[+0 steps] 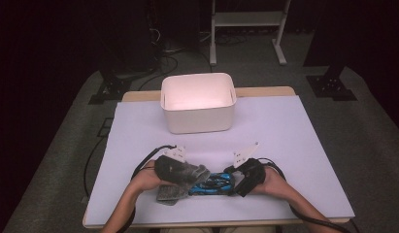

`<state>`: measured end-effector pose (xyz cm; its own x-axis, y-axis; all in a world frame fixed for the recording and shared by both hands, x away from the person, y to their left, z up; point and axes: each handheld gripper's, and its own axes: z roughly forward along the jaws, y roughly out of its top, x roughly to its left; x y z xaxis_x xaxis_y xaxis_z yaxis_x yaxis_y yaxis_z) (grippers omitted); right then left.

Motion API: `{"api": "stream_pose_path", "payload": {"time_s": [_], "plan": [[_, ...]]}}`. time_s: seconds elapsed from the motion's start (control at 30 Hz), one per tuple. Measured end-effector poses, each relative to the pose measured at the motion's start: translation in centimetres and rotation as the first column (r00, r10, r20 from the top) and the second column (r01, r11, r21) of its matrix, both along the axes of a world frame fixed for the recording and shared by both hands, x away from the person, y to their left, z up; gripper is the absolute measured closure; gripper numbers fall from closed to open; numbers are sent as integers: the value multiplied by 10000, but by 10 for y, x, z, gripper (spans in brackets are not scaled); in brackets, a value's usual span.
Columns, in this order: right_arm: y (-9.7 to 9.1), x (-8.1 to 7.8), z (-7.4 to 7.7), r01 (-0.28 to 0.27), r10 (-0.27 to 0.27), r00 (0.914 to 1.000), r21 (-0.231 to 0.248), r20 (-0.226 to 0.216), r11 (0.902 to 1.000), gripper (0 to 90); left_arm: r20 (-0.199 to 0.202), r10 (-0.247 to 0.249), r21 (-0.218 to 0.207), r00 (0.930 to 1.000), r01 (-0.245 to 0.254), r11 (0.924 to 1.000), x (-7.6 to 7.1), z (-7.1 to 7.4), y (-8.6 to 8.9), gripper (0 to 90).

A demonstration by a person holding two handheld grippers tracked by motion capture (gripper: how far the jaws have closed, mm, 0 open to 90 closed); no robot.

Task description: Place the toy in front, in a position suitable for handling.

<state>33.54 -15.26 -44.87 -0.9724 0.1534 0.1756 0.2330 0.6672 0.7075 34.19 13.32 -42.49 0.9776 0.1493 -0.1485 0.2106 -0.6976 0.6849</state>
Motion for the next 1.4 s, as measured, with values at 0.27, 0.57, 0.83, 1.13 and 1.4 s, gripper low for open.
{"api": "stream_pose_path", "payload": {"time_s": [0.27, 0.57, 0.83, 1.13, 1.4], "plan": [[7, 11, 8, 43, -38, 9998, 235, -216, 9997, 186, 64, -113, 267, 9999, 111, 9996, 0, 2, -3, 774], [9, 17, 2, 300, -296, 9984, 80, -475, 9995, 210, 13, -136, 321, 9999, 136, 9994, 1, 3, -4, 772], [4, 21, -7, 571, -467, 9801, 487, -1929, 9972, 317, -75, -23, 156, 10000, 24, 9999, 3, 8, -5, 742], [4, 7, 1, 711, -677, 9947, 423, -769, 9966, 350, -361, 183, 328, 9992, -171, 9993, 9, 13, -16, 574], [4, -5, 2, 647, -652, 9978, 604, 74, 9961, 353, -1063, 414, 744, 9935, -335, 9967, 21, 7, -25, 448]]}}
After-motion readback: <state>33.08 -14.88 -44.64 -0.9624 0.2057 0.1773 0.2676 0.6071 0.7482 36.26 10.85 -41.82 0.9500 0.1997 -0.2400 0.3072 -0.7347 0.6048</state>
